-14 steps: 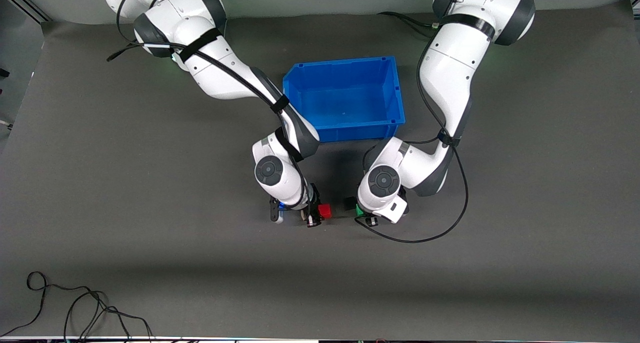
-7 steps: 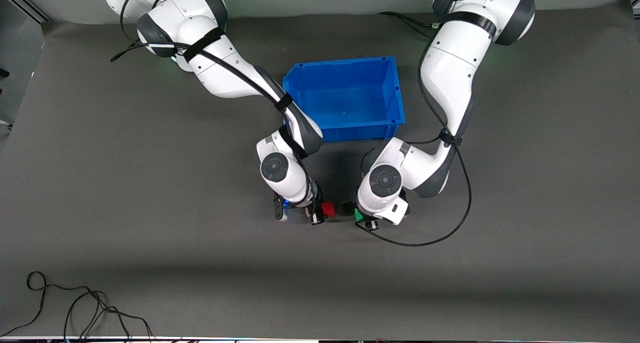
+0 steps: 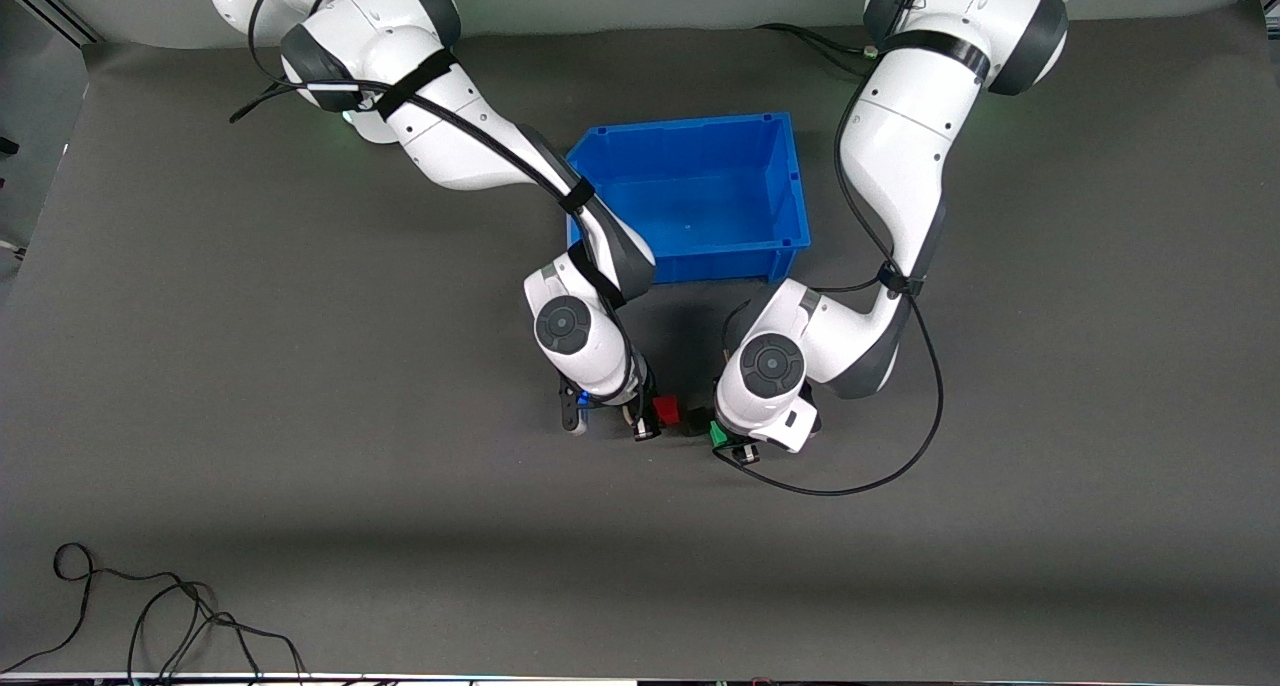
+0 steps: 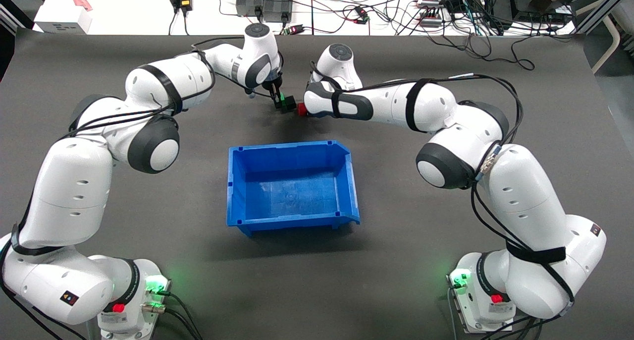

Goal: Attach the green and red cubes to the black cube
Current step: 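Press the red and green cubes against the black cube with both grippers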

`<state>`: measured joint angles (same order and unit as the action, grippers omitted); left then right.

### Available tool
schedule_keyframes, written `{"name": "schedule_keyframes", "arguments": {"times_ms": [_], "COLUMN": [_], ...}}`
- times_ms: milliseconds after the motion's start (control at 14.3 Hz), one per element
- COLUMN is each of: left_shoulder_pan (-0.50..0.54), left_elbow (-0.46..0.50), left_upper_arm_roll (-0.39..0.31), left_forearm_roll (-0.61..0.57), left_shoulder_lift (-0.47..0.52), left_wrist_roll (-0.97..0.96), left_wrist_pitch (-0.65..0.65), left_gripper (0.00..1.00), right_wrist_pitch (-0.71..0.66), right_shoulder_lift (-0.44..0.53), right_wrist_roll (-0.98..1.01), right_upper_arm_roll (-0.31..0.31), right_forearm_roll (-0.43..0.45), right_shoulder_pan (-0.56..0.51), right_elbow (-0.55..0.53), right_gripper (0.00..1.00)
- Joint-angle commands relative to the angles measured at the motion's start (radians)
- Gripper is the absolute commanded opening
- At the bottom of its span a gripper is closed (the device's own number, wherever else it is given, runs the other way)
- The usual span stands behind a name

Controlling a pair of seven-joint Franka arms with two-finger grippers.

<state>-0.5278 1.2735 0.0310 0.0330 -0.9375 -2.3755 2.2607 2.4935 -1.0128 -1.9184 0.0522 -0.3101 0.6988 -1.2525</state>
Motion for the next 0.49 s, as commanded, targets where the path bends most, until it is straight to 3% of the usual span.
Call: {"name": "schedule_keyframes", "arguments": {"times_ms": [0, 420], "left_shoulder_pan": [-0.014, -0.017], "left_elbow": [-0.016, -0.016], "left_upper_arm_roll": [-0.010, -0.005], "left_forearm_roll": [-0.004, -0.002], "left_shoulder_lift": [-0.003, 0.000], "left_wrist_roll": [-0.010, -0.011], "left_wrist_pitch": [0.003, 0.005], "left_gripper": [0.00, 0.00], "right_wrist_pitch": [0.010, 0.105], "right_shoulder_lift": [-0.029, -0.072], "right_wrist_roll": [-0.042, -0.067], "right_upper_arm_roll": [0.011, 0.011], "right_forearm_roll": [0.020, 0.022], "right_shoulder_pan": [0.011, 0.036], "right_elbow": [0.033, 0.033], "right_gripper": [0.00, 0.00]}}
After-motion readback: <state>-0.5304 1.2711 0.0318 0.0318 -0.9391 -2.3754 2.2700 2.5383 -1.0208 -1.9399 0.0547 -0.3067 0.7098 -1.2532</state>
